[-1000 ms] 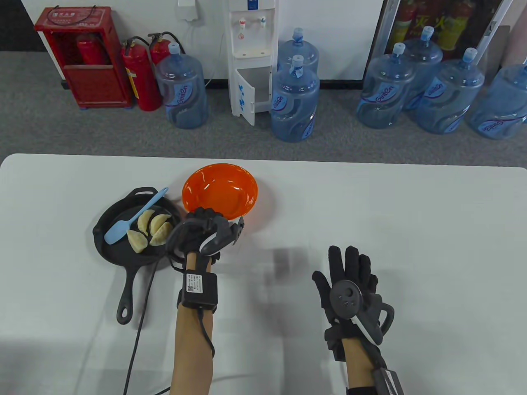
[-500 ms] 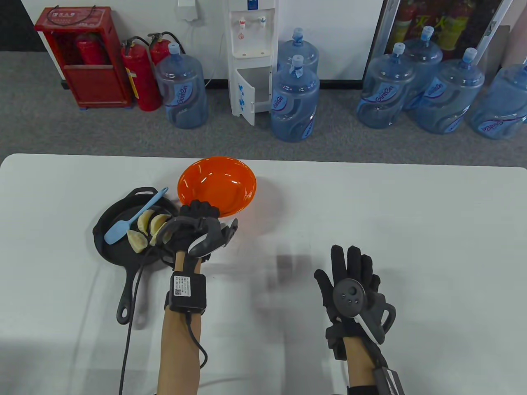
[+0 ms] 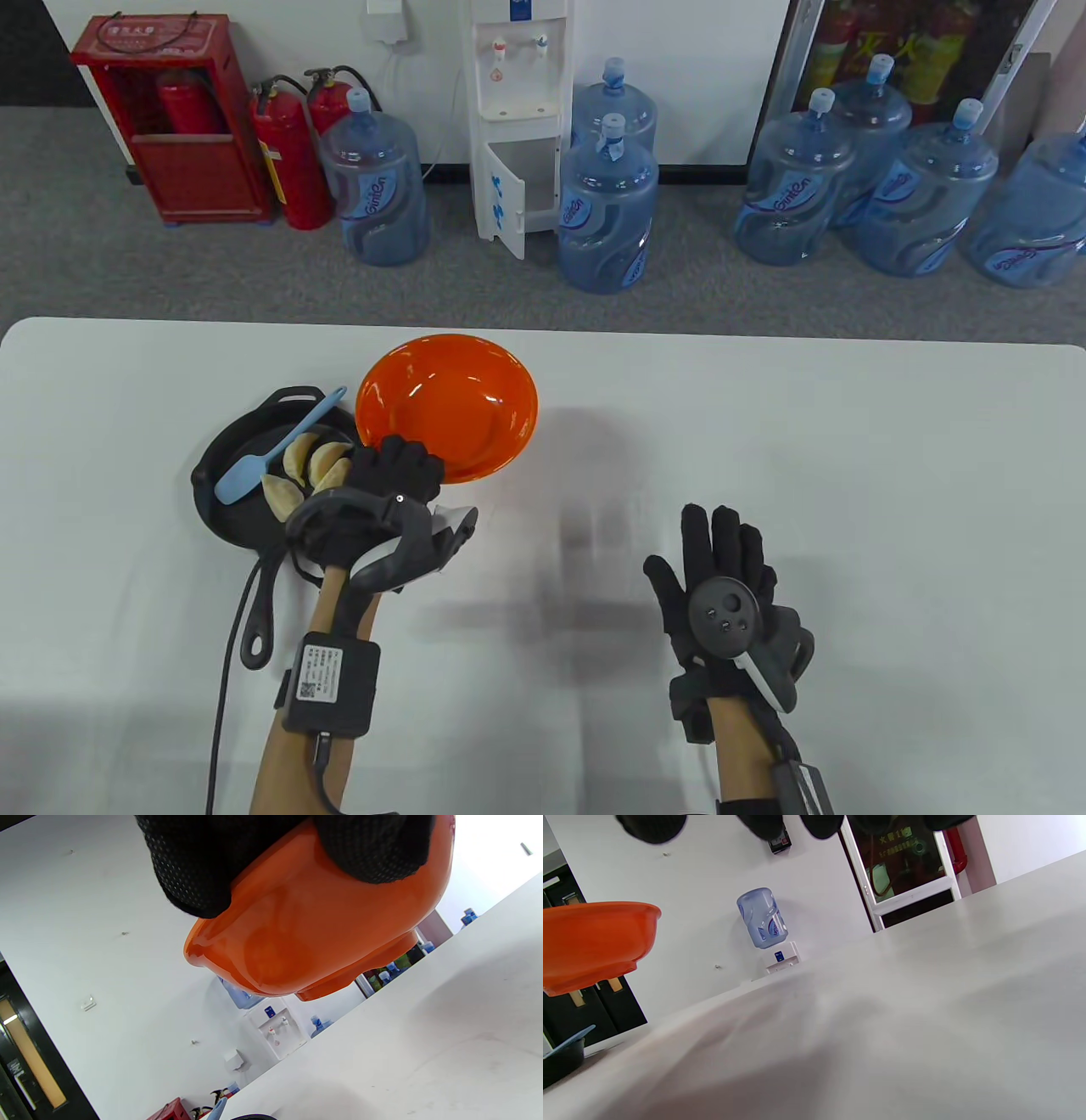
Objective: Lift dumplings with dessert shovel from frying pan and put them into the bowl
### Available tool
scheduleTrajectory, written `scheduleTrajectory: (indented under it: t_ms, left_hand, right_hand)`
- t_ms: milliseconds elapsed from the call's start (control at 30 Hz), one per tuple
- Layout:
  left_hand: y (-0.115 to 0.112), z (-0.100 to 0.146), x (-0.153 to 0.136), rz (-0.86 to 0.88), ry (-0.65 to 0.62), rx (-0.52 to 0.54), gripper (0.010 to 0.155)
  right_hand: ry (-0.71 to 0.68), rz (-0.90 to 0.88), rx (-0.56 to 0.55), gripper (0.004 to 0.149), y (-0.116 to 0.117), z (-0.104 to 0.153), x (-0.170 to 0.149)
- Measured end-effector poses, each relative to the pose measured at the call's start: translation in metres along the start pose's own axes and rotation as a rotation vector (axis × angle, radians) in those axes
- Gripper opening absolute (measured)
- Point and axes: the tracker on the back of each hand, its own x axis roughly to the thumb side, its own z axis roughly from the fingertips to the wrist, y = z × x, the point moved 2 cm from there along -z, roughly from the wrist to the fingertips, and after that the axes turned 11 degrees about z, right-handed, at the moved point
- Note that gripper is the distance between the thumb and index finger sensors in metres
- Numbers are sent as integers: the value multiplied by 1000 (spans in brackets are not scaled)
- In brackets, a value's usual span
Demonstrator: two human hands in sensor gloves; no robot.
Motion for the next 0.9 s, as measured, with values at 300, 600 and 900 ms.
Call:
scheduleTrajectory:
  t_ms: [300, 600, 900]
  left_hand:
    - [23, 43, 28, 28, -85, 67, 39]
    - [39, 73, 56, 11, -220, 123, 39]
    - [41, 83, 78, 18, -305, 163, 39]
  right_hand:
    - [-43, -85, -18, 85, -6, 4, 7]
    - [-101, -329, 28, 90, -5, 4, 15]
    - [-102, -456, 53, 89, 0, 4, 21]
